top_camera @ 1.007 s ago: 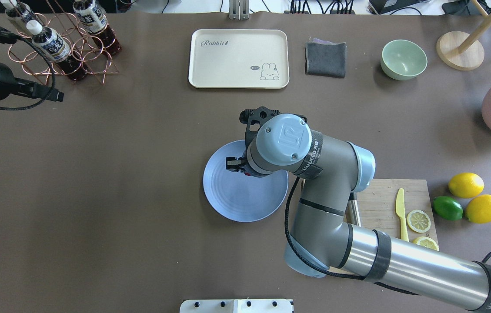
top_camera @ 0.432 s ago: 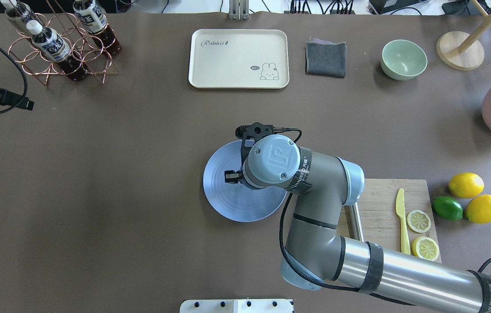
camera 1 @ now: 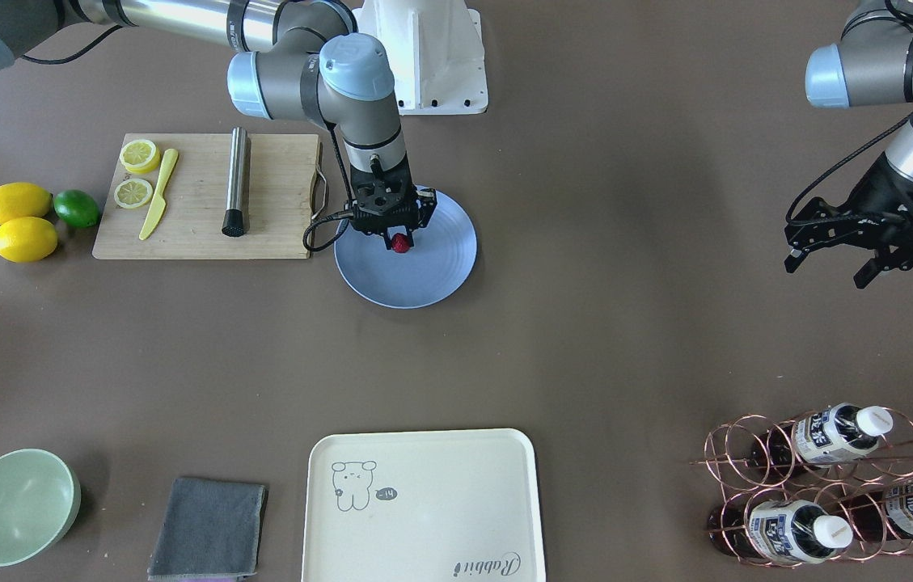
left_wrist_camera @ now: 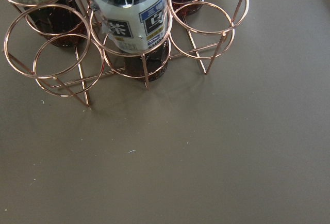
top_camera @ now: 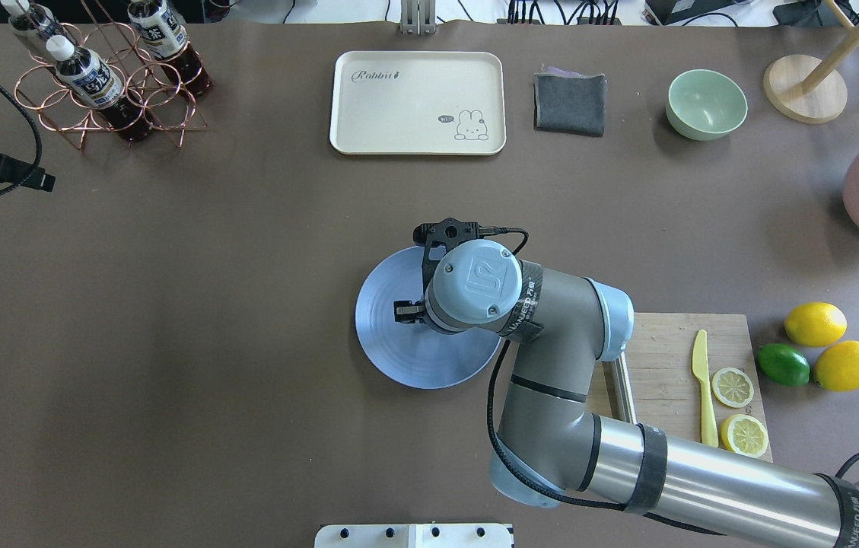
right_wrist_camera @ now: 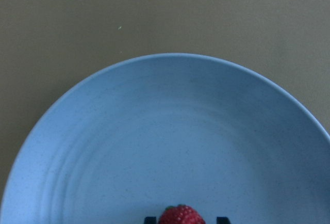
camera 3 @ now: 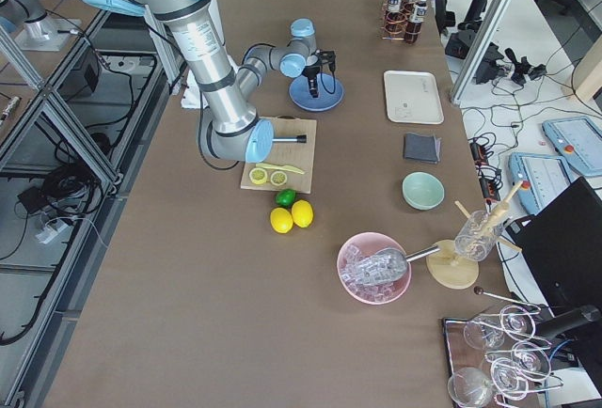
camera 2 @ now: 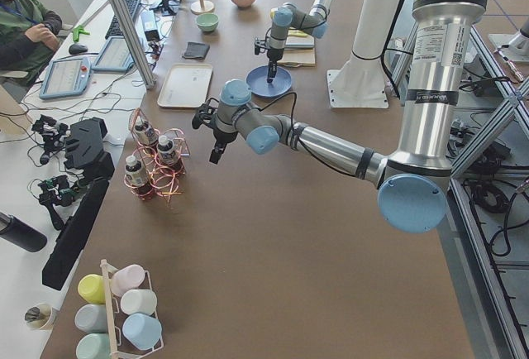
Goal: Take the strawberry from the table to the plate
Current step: 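Open the right gripper to drop the strawberry onto the plate and withdraw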
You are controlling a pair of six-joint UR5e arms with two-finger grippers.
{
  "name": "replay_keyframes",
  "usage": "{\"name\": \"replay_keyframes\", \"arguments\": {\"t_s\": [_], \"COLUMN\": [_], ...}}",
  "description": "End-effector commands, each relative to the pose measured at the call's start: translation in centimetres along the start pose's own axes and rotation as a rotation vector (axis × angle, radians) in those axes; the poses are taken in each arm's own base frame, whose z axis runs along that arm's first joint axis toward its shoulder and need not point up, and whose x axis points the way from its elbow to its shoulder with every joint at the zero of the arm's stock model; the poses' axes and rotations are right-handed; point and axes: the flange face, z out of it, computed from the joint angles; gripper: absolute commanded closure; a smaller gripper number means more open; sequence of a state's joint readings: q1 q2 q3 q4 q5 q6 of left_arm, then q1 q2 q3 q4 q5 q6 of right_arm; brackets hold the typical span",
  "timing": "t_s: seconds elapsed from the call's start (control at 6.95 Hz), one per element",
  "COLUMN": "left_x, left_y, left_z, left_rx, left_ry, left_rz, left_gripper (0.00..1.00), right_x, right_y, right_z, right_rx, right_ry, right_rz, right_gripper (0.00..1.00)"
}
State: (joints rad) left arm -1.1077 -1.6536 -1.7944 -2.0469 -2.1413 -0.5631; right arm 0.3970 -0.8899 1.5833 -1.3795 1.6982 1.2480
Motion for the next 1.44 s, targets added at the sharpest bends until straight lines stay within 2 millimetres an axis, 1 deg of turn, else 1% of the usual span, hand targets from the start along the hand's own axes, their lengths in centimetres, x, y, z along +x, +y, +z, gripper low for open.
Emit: {"name": "replay_keyframes", "arguments": {"t_s": [0.0, 0.14, 0.29, 0.43, 0.58, 0.72, 0.86, 1.01, 1.15, 1.29], "left_x": [-0.6, -1.5, -5.2, -9.1, -13.6, -18.2, -21.6, -23.8, -24.8, -25.8], "left_y": [-0.3, -0.4, 0.0, 1.1, 1.8, 2.6, 3.4, 4.5, 5.1, 6.9], "left_z": [-0.6, -1.3, -3.2, -4.6, -6.7, -9.7, -12.0, -13.7, -14.3, -14.0], "left_rx": [-0.002, -0.002, -0.020, -0.034, -0.064, -0.118, -0.163, -0.170, -0.166, -0.180], "left_ry": [0.016, 0.013, -0.013, -0.058, -0.115, -0.167, -0.193, -0.207, -0.210, -0.207], "left_rz": [-0.013, -0.007, 0.020, 0.060, 0.083, 0.097, 0.098, 0.056, 0.031, 0.006], "left_gripper": [0.02, 0.02, 0.02, 0.02, 0.02, 0.02, 0.02, 0.02, 0.02, 0.02], "right_x": [-0.4, 0.1, 1.7, 5.0, 10.6, 18.9, 28.6, 38.4, 47.2, 55.2], "right_y": [-0.5, -2.0, -4.3, -7.0, -9.6, -12.3, -14.0, -15.1, -15.3, -14.3], "right_z": [-0.9, -2.7, -6.0, -9.6, -11.6, -13.3, -14.4, -16.3, -18.9, -21.4], "right_rx": [0.003, 0.007, -0.035, -0.075, -0.089, -0.094, -0.135, -0.153, -0.167, -0.160], "right_ry": [-0.018, -0.035, -0.043, -0.014, 0.028, 0.056, 0.071, 0.092, 0.072, 0.076], "right_rz": [0.026, 0.040, 0.071, 0.108, 0.061, -0.025, -0.092, -0.116, -0.123, -0.103], "right_gripper": [0.00, 0.00, 0.00, 0.00, 0.00, 0.00, 0.00, 0.00, 0.00, 0.00]}}
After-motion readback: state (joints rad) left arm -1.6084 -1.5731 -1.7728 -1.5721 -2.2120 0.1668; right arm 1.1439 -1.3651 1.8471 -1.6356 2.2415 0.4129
